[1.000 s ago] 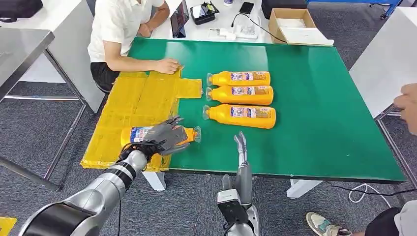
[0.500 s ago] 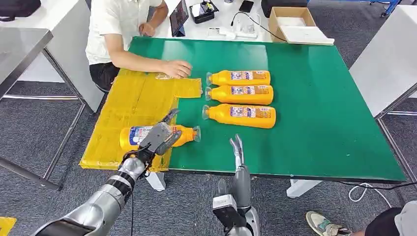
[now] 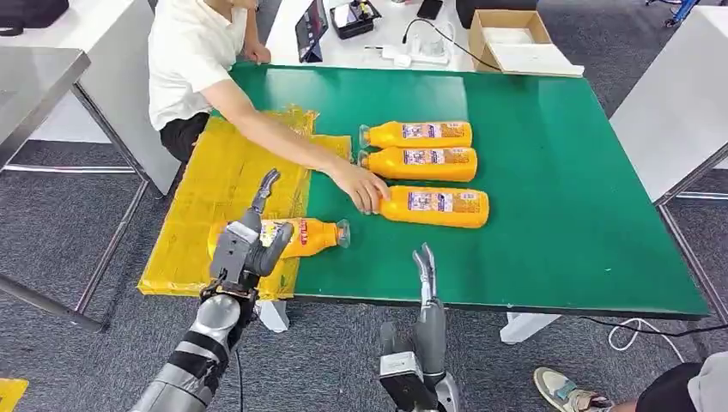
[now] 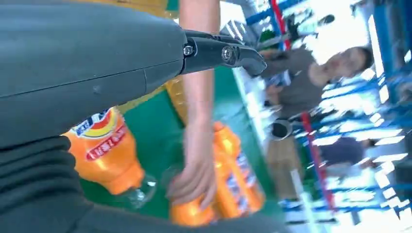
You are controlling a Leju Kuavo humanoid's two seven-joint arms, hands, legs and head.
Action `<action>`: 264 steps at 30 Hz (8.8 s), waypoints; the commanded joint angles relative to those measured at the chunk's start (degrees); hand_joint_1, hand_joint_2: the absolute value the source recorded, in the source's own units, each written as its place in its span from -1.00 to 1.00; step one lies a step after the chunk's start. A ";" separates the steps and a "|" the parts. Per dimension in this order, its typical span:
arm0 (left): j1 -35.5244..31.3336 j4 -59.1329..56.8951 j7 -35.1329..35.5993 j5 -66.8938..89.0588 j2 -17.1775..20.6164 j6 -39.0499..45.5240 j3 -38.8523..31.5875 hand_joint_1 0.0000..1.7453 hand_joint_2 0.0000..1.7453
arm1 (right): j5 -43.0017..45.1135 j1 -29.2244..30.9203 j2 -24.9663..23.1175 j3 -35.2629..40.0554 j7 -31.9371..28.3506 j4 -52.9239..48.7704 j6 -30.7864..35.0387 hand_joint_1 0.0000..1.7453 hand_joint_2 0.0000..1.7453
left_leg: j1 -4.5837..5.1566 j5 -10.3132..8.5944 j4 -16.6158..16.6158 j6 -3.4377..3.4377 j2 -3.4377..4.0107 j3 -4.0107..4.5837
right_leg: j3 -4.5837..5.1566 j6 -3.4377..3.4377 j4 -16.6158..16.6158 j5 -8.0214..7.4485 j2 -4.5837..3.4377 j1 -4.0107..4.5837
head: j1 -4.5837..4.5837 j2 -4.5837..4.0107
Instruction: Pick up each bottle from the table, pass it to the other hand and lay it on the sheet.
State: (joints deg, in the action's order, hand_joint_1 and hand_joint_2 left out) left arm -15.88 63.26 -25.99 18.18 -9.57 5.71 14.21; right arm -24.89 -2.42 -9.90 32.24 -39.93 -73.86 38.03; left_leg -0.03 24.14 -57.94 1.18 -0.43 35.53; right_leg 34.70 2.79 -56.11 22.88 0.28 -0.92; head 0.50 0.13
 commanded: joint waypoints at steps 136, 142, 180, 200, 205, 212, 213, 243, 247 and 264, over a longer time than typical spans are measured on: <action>17.70 19.05 4.94 -25.58 0.45 -3.63 9.17 -1.00 1.00 | -15.46 16.63 2.98 -16.44 14.90 27.40 -21.81 0.90 1.00 | -0.12 0.30 0.04 -0.05 0.27 -1.01 | -0.85 -0.10 0.15 0.09 -0.29 0.17 | 0.02 0.00; 18.12 18.41 5.77 -26.83 0.71 -4.49 10.01 -1.00 1.00 | -11.68 13.32 1.87 -11.42 14.00 20.56 -21.96 1.00 1.00 | -0.10 0.33 0.05 -0.06 0.25 -0.84 | -0.71 -0.12 0.10 0.13 -0.30 0.15 | -0.02 0.00; 12.75 17.06 9.00 -45.20 0.71 -5.37 15.83 -1.00 1.00 | -3.72 18.69 -0.04 -0.22 6.94 26.83 -20.37 0.78 1.00 | -0.07 0.22 0.03 -0.01 0.26 -0.08 | 0.00 -0.06 0.06 0.04 -0.31 0.11 | 0.02 0.00; 10.89 15.28 7.70 -47.72 1.36 -14.07 17.67 -1.00 1.00 | -4.57 22.20 0.36 6.27 6.10 32.16 -28.48 1.00 1.00 | -0.08 0.25 0.03 -0.04 0.24 -0.18 | -0.10 -0.11 0.06 0.08 -0.28 0.12 | 0.02 0.00; 9.26 11.31 9.03 -48.60 1.25 -18.71 18.38 -0.82 1.00 | -5.44 23.42 0.19 8.27 5.42 31.88 -28.77 1.00 1.00 | -0.10 0.27 0.07 -0.05 0.19 -0.30 | -0.22 -0.13 0.10 0.13 -0.22 0.14 | 0.00 0.00; 7.33 8.49 9.45 -48.54 1.03 -21.16 19.07 1.00 1.00 | -5.96 24.47 -0.10 9.53 5.85 31.07 -28.91 0.98 1.00 | -0.08 0.24 0.04 -0.04 0.18 -0.20 | -0.12 -0.11 0.06 0.10 -0.22 0.12 | 0.00 0.00; 7.08 8.14 9.59 -47.70 1.18 -20.89 19.44 1.00 1.00 | -6.03 24.50 -0.02 9.46 5.80 30.97 -28.46 0.98 1.00 | -0.07 0.22 0.02 -0.02 0.19 -0.09 | -0.02 -0.08 0.06 0.06 -0.24 0.11 | 0.00 0.00; 7.61 6.12 12.15 -33.02 2.19 -12.89 19.84 -1.00 1.00 | -6.45 22.52 1.69 7.06 11.90 25.08 -28.91 1.00 1.00 | -0.09 0.41 0.05 -0.08 0.34 -0.49 | -0.40 -0.18 0.07 0.21 -0.37 0.14 | 0.02 0.00; 6.58 4.72 13.75 -37.47 2.08 -16.85 19.47 -1.00 1.00 | -7.27 23.12 1.44 8.00 11.86 25.70 -29.02 1.00 1.00 | -0.05 0.23 0.03 -0.01 0.28 -0.07 | 0.01 -0.07 0.05 0.04 -0.34 0.09 | 0.02 0.00; 4.30 3.02 15.00 -46.27 2.66 -22.69 20.64 1.00 1.00 | -6.87 25.11 -0.46 9.65 10.34 29.00 -28.81 1.00 1.00 | -0.07 0.31 -0.03 -0.04 0.39 -0.17 | -0.06 -0.12 -0.03 0.10 -0.44 0.12 | 0.02 0.00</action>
State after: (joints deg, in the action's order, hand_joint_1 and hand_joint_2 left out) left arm -9.41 70.49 -11.04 -27.17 -7.76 -15.06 30.25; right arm -31.96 18.01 -8.59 36.79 -28.35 -48.17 9.75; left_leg -0.08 24.30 -57.95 1.22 -0.24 35.65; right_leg 34.85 2.80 -56.10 22.88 0.01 -0.83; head 0.52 0.13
